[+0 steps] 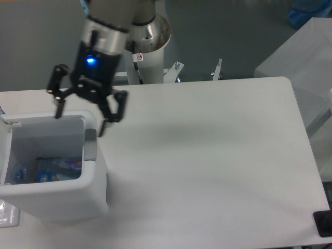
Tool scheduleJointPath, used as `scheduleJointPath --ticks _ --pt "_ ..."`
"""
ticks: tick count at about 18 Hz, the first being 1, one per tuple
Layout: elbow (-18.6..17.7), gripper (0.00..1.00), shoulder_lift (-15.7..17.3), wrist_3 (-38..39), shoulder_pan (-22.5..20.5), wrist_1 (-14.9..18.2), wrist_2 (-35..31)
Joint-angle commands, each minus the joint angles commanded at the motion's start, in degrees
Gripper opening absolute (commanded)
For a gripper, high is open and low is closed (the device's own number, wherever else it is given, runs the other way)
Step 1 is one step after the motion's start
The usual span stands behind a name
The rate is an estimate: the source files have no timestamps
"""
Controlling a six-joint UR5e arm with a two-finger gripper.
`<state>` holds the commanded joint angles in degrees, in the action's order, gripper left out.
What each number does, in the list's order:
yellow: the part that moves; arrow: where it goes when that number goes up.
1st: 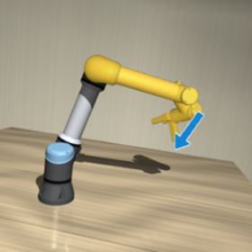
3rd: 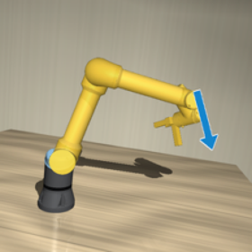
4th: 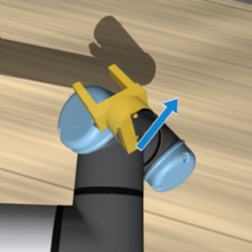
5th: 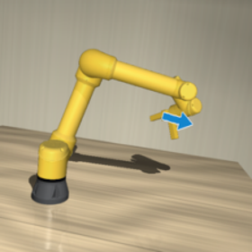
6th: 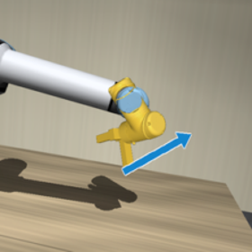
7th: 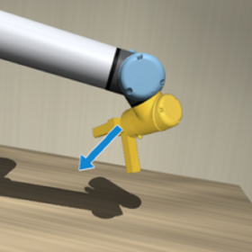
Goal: Place the trash in the trash can
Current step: 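Open the gripper to release the bottle and raise it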
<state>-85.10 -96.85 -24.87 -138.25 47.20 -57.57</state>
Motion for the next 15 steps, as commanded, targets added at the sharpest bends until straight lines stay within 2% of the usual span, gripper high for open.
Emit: scheduleJointPath --ticks 3,6,10,15 --pt "3.7 1.00 -2.0 -0.3 -2.9 0.0 0.0" --pt "4.6 1.00 -2.1 -5.1 -4.0 -0.2 -1.2" --pt "5.9 1.00 -1.6 -6.8 -8.5 -0.3 -1.3" --pt "5.4 1.00 -1.5 -11.4 -8.8 -0.2 -4.3"
